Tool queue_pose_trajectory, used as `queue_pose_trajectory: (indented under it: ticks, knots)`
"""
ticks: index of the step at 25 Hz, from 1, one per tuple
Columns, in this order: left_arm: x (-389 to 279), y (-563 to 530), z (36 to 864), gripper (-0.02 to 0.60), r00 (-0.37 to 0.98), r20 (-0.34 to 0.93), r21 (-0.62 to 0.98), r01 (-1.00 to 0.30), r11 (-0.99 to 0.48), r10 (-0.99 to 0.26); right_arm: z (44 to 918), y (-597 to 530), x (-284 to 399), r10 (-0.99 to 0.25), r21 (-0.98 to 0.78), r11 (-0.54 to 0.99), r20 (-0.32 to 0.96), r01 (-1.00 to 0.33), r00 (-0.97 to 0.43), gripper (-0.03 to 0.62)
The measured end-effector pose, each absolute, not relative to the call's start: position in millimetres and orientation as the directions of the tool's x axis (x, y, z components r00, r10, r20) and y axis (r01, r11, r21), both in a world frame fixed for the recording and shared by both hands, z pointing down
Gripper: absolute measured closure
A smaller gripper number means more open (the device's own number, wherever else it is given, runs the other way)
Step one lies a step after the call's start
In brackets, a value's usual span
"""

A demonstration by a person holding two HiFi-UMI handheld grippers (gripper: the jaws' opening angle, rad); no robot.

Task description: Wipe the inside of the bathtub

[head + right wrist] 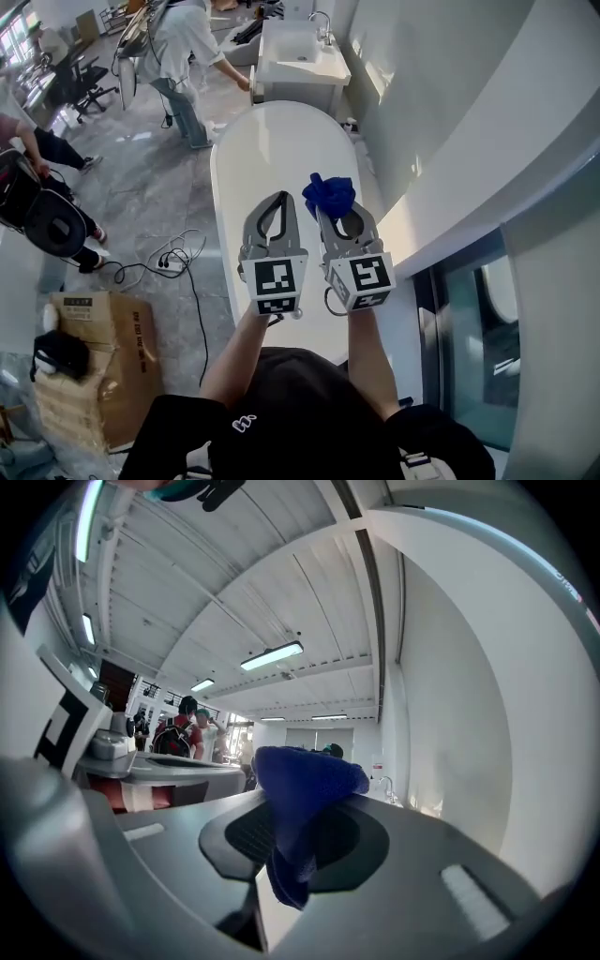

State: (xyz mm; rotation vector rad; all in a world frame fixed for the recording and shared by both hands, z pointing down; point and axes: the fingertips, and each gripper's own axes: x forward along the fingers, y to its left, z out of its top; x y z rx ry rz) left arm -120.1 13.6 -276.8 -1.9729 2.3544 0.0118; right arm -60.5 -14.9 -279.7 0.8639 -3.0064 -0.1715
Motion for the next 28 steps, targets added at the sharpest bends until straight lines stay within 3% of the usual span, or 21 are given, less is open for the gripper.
queue_pose_trajectory:
  ticks: [28]
  knots:
    - [-114.9,24.2,-266.5,0.579,-0.217,-0.022,-0.065,-0.974,0.218,-0.976,-273.8,-7.7,-61.4,-0.495,0.148,0.858,-0.015,-0.491,-0.869,0.519]
